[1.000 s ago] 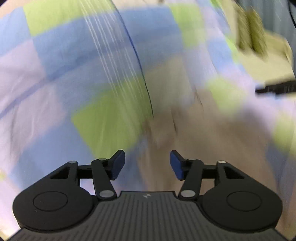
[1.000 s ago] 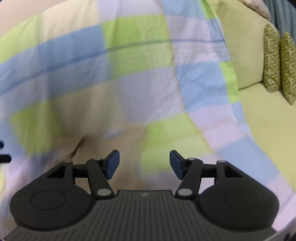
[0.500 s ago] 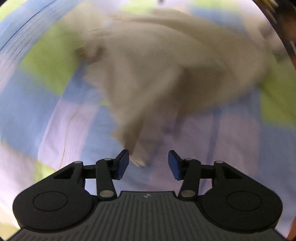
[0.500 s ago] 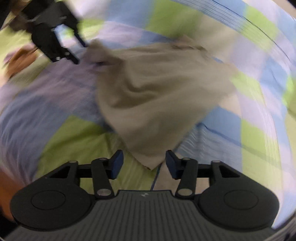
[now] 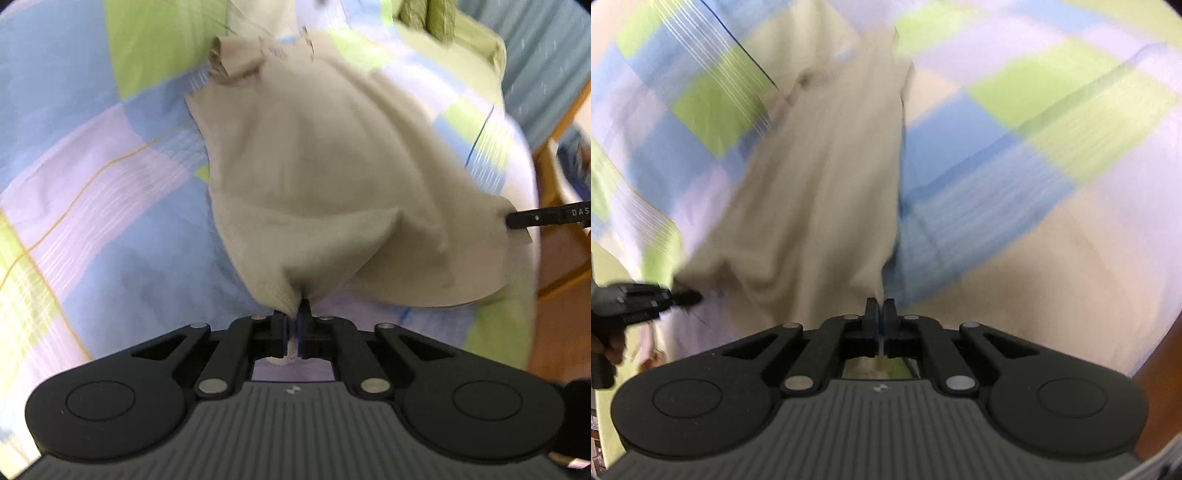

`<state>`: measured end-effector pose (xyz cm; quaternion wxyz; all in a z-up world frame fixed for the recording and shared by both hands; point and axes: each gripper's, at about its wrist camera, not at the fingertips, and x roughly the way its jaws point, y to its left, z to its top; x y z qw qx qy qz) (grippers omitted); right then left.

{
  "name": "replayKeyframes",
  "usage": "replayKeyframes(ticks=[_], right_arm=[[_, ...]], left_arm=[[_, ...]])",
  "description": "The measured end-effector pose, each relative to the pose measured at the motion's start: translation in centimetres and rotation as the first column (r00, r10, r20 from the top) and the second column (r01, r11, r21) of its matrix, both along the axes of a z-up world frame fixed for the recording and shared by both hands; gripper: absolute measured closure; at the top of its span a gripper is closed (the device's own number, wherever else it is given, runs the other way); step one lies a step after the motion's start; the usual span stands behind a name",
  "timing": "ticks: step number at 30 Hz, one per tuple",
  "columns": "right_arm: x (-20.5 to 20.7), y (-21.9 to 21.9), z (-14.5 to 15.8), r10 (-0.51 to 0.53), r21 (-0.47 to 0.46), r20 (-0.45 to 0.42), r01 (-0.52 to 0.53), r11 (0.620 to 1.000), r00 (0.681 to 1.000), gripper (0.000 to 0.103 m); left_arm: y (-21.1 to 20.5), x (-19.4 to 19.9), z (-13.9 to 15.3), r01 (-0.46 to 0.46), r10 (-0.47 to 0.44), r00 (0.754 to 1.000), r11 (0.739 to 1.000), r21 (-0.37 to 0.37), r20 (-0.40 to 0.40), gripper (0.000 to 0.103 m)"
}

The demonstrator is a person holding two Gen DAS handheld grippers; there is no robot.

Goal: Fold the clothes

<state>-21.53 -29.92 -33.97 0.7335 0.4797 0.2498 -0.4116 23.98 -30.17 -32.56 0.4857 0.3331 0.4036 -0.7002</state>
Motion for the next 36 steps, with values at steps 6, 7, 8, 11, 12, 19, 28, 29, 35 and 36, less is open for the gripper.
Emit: replayKeyframes(ticks=[6, 7, 8, 11, 12, 19, 28, 29, 35, 36], right_arm=[[-3.9, -2.0, 7.5, 0.13, -0.124, -0.075, -0.139, 0.983, 0.989, 0.102], [-4.4, -2.1, 7.1, 0.163, -0.102, -0.116, -0.175, 0.979, 0.98, 0.101], [-4.7, -2.0, 6.0, 0.188, -0.045, -0.146, -0.197, 0.979, 0.971, 0.1], [-5.4, -1.1, 0.7, 0.239, 0.166, -0.235, -0.204, 0.965, 0.942, 0.095], [-5.7, -0.5, -0.2, 0.242, 0.185, -0.241, -0.201, 0.962, 0.94, 0.095], [-5.7, 0.5, -1.5, 0.16, 0.13, -0.132, -0.143, 0.981, 0.978, 0.063], [-5.0, -0.1, -3.1, 0.049, 0.063, -0.079, -0.044, 0.997, 0.996, 0.06], [-5.2, -0.1, -3.3, 0.033, 0.06, -0.09, -0.028, 0.998, 0.995, 0.06], [-5.9, -0.4, -4.5, -0.033, 0.077, -0.061, 0.038, 0.996, 0.998, 0.056], [-5.9, -0.6, -4.7, -0.038, 0.079, -0.051, 0.042, 0.996, 0.998, 0.056]], left_arm=[[3.1, -0.7, 0.5, -0.083, 0.098, 0.984, 0.991, 0.103, -0.146, 0.098], [3.6, -1.0, -0.6, -0.096, 0.113, 0.987, 0.984, 0.151, -0.113, 0.097], [4.0, -1.4, -1.8, -0.109, 0.127, 0.989, 0.974, 0.199, -0.08, 0.093], [5.4, -3.2, -6.7, -0.085, 0.065, 0.996, 0.923, 0.374, 0.065, 0.079], [5.8, -3.7, -6.7, -0.077, 0.053, 0.996, 0.931, 0.357, 0.078, 0.078], [4.3, -3.9, -4.9, -0.164, 0.159, 0.986, 0.97, 0.181, 0.041, 0.044], [1.6, -3.2, -7.6, -0.188, 0.234, 0.956, 0.952, 0.241, -0.179, 0.098], [1.7, -3.4, -7.7, -0.173, 0.22, 0.958, 0.955, 0.242, -0.182, 0.098], [2.0, -3.9, -7.4, -0.118, 0.174, 0.967, 0.953, 0.279, -0.184, 0.095], [2.0, -3.6, -7.6, -0.127, 0.186, 0.964, 0.95, 0.286, -0.19, 0.091]])
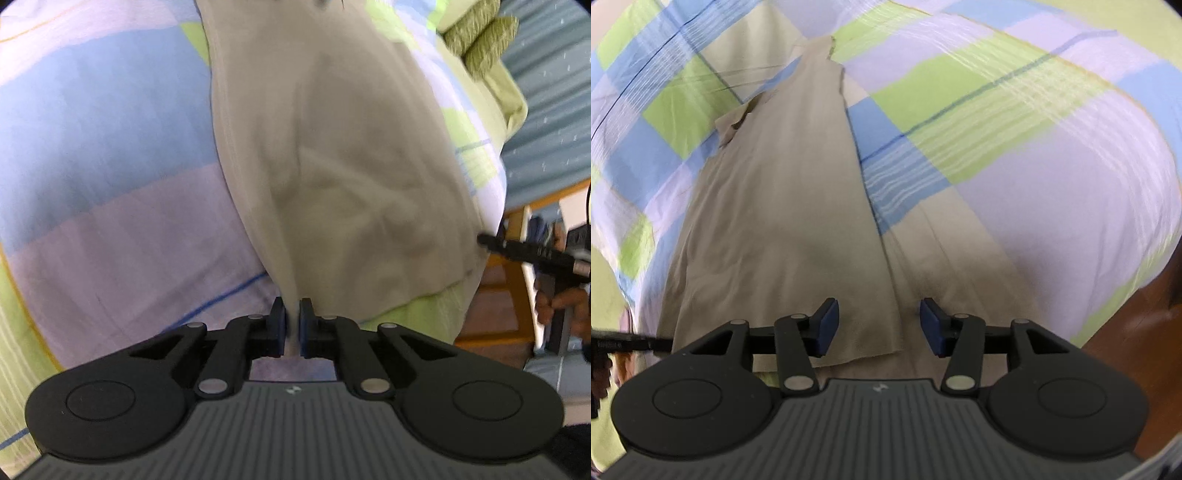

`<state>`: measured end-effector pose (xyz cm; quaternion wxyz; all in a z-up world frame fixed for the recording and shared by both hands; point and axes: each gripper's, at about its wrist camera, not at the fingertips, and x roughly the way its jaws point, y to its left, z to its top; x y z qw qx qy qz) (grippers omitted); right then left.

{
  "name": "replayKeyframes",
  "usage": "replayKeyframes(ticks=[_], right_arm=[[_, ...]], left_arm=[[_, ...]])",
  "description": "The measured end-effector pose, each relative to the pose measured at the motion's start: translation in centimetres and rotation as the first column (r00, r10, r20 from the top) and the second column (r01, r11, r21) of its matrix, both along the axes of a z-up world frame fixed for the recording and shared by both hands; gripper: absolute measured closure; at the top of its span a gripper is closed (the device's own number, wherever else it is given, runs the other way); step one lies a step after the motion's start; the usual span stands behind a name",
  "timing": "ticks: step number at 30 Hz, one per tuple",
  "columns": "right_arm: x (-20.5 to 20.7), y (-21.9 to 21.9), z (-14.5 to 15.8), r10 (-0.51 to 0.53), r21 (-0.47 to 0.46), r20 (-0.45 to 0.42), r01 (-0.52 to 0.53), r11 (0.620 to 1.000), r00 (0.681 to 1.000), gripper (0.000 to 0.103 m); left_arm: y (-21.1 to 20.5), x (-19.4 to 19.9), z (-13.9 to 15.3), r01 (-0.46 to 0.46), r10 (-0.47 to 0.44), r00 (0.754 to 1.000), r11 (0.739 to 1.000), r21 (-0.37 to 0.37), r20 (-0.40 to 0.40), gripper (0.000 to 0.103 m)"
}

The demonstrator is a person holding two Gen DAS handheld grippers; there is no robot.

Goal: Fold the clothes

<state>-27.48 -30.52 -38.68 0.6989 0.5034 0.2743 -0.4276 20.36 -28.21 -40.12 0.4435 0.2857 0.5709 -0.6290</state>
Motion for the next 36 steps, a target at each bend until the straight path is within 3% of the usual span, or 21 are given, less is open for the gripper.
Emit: replayKeyframes(ticks=[5, 8, 12, 13, 14, 15, 17, 22, 28, 29, 32, 33, 35, 36], right_arm=[[0.5, -0.1, 0.0, 0.019, 0.019, 0.013, -0.019, 1.0, 1.0, 0.057], [0.3, -0.2, 0.0, 0.003, 0.028, 0.02, -0.003, 1.0, 1.0, 0.057], [0.5, -0.1, -0.2, 0.001, 0.024, 0.018, -0.002, 1.0, 1.0, 0.055], [0.6, -0.1, -0.3, 0.004, 0.022, 0.015, -0.004, 1.0, 1.0, 0.062], [0.6, -0.1, -0.3, 0.005, 0.022, 0.012, -0.005, 1.0, 1.0, 0.089], [0.5, -0.1, -0.4, 0.01, 0.032, 0.013, -0.01, 0.999, 1.0, 0.1], [0.0, -0.2, -0.2, -0.004, 0.06, 0.045, 0.001, 0.998, 0.999, 0.1], [-1.0, -1.1, 4.6, -0.028, 0.021, 0.147, 0.025, 0.999, 0.989, 0.1], [-0.7, -7.4, 14.1, 0.086, -0.177, 0.211, -0.048, 0.983, 0.974, 0.1], [-0.7, -8.3, 15.4, 0.111, -0.209, 0.213, -0.066, 0.976, 0.971, 0.1], [-1.7, -10.7, 19.5, 0.228, -0.315, 0.196, -0.159, 0.936, 0.954, 0.1], [-2.3, -11.0, 20.2, 0.274, -0.34, 0.174, -0.203, 0.918, 0.946, 0.1], [-4.0, -11.4, 20.1, 0.328, -0.333, 0.129, -0.271, 0.903, 0.936, 0.1], [-5.7, -11.7, 18.4, 0.338, -0.287, 0.094, -0.3, 0.91, 0.937, 0.1]], left_arm=[[-0.5, 1.1, 0.2, -0.03, 0.03, 0.999, 0.999, 0.018, -0.037, 0.089], [-0.8, 1.0, 0.5, -0.027, 0.027, 0.999, 1.0, 0.014, -0.038, 0.079], [-1.4, 0.0, 0.0, -0.021, 0.021, 0.998, 1.0, -0.003, -0.051, 0.082], [-1.5, -0.2, -0.1, -0.024, 0.024, 0.998, 1.0, -0.011, -0.05, 0.098], [-1.2, 0.1, -0.2, -0.048, 0.047, 0.997, 0.999, -0.02, -0.057, 0.1], [-0.8, 0.5, -0.2, -0.072, 0.07, 0.996, 0.997, -0.028, -0.064, 0.102], [0.2, 0.2, 0.9, -0.083, 0.079, 0.995, 0.994, -0.067, -0.055, 0.103], [1.5, -0.6, 4.4, -0.128, 0.119, 0.99, 0.983, -0.131, -0.074, 0.103], [1.7, -3.3, 9.9, -0.22, 0.208, 0.975, 0.952, -0.215, -0.076, 0.103], [2.3, -5.1, 11.1, -0.257, 0.245, 0.966, 0.939, -0.227, -0.079, 0.103], [3.7, -8.6, 12.4, -0.283, 0.27, 0.959, 0.927, -0.247, -0.086, 0.103], [4.6, -11.6, 12.3, -0.289, 0.282, 0.957, 0.925, -0.247, -0.062, 0.103], [5.4, -14.3, 10.8, -0.307, 0.308, 0.951, 0.927, -0.216, -0.031, 0.103], [5.6, -15.7, 9.3, -0.324, 0.327, 0.945, 0.927, -0.188, -0.014, 0.103]])
